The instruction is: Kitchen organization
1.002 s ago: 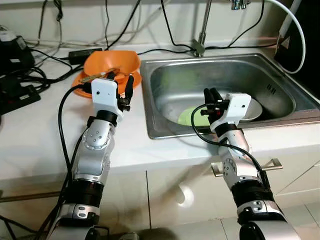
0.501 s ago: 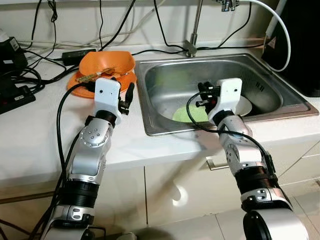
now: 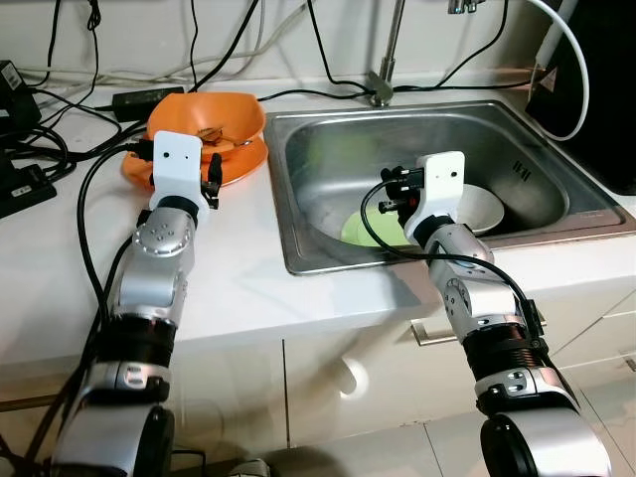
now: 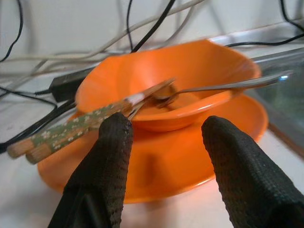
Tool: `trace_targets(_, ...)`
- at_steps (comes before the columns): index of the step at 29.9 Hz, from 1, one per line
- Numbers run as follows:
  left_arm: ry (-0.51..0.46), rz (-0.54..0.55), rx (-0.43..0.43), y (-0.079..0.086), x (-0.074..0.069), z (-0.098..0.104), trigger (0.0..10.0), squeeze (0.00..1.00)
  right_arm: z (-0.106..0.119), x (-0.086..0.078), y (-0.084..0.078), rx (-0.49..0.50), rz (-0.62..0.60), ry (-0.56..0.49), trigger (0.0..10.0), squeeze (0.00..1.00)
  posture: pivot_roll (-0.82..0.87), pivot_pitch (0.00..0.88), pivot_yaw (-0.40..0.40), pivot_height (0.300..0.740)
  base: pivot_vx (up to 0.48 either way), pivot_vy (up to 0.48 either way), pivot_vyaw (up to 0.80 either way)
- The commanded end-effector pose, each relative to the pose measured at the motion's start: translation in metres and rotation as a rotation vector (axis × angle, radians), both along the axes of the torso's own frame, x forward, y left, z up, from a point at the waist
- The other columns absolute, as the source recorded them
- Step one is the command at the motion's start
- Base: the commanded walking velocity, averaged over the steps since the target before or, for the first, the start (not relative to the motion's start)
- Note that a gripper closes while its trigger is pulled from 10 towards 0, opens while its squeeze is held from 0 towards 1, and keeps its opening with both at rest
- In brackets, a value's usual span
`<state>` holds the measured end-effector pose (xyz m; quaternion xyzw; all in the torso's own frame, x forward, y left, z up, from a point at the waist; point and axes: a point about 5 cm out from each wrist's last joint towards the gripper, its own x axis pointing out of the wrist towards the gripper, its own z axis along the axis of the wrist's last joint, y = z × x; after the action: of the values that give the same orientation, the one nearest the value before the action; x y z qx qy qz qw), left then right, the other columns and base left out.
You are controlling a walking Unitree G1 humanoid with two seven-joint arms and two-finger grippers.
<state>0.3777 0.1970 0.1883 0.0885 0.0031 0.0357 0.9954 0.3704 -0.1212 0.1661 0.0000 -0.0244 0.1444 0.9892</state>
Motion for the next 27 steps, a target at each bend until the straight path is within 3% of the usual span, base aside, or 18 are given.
trace_targets(1, 0.029, 0.019, -0.018, 0.002, 0.003, -0.001, 10.0, 0.0, 0.008, 0.001, -0.002, 0.0, -0.006, -0.021, 10.0, 0.0, 0.07, 0.011, -0.009, 0.74, 0.0, 0.0, 0.0)
trace_targets(7, 0.083, 0.027, -0.084, 0.001, 0.01, -0.005, 10.0, 0.0, 0.011, 0.001, -0.008, -0.001, -0.028, -0.026, 10.0, 0.0, 0.05, 0.018, -0.001, 0.74, 0.0, 0.0, 0.0)
trace_targets(17, 0.016, -0.012, -0.127, -0.014, 0.006, 0.013, 10.0, 0.0, 0.011, -0.001, -0.009, 0.019, -0.039, -0.033, 10.0, 0.0, 0.06, 0.03, -0.003, 0.74, 0.0, 0.0, 0.0)
trace_targets(27, 0.091, 0.044, -0.082, -0.005, 0.016, 0.016, 10.0, 0.0, 0.012, 0.0, -0.003, 0.025, -0.028, -0.031, 10.0, 0.0, 0.07, 0.027, 0.001, 0.74, 0.0, 0.0, 0.0)
